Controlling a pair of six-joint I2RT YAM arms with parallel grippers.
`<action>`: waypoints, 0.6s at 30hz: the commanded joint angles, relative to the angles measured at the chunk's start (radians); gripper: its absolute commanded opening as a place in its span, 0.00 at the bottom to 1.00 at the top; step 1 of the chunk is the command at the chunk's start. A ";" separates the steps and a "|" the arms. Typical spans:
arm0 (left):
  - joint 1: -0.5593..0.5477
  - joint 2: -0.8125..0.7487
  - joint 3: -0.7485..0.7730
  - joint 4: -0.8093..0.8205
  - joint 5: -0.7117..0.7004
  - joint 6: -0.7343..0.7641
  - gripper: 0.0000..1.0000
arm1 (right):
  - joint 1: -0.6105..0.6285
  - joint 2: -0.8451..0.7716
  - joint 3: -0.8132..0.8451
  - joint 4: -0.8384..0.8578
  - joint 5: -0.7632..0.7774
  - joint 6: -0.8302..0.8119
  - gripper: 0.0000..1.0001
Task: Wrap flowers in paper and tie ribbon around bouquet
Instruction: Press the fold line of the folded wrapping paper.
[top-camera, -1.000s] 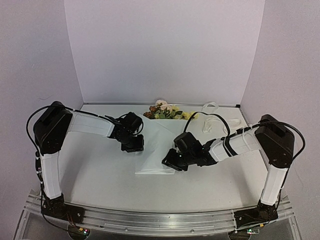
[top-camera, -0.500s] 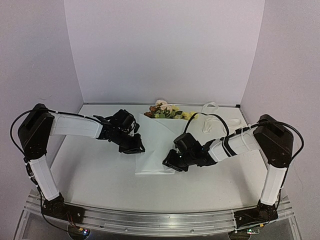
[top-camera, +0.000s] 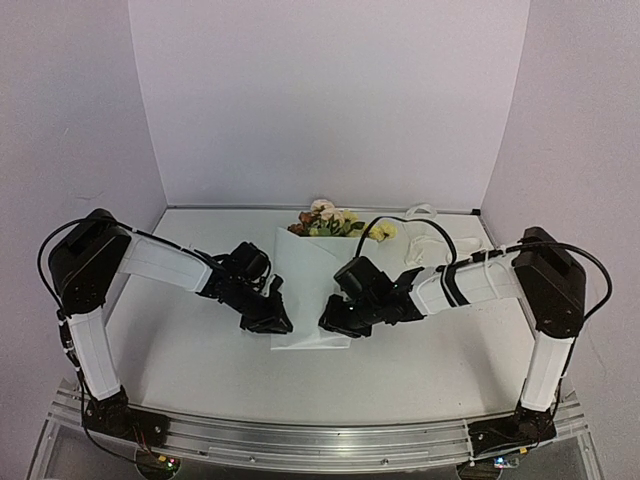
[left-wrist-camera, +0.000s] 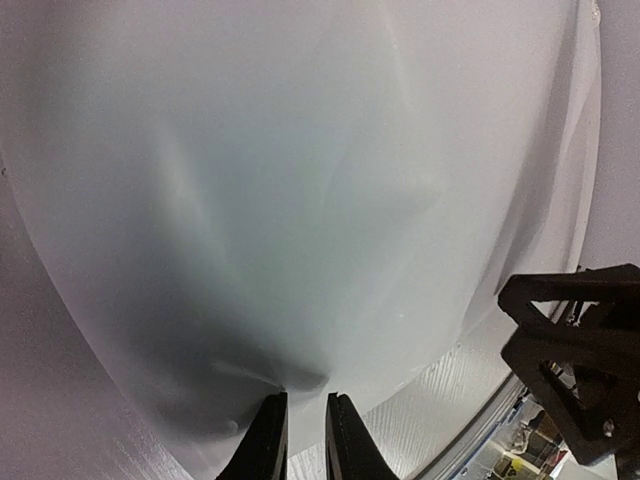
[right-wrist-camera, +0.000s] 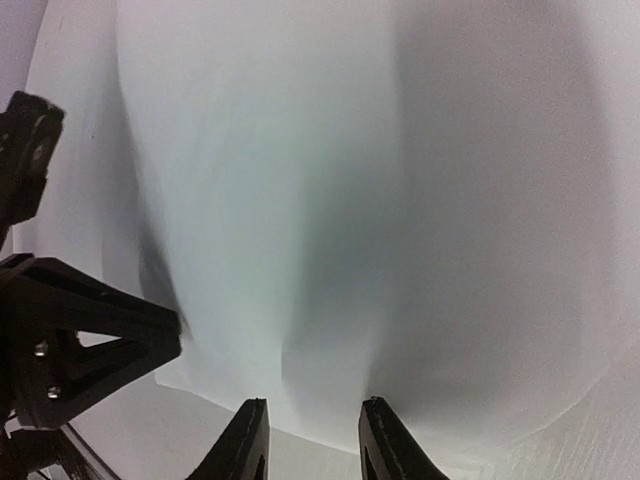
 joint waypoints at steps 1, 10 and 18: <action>-0.004 0.023 -0.018 0.046 0.025 -0.026 0.16 | 0.033 0.014 0.099 -0.066 0.014 -0.042 0.33; -0.004 0.007 -0.029 0.040 0.006 -0.028 0.16 | 0.092 0.119 0.173 -0.074 -0.017 -0.015 0.33; -0.004 -0.012 -0.045 0.045 0.017 -0.022 0.16 | 0.099 0.166 0.166 -0.074 0.005 0.018 0.28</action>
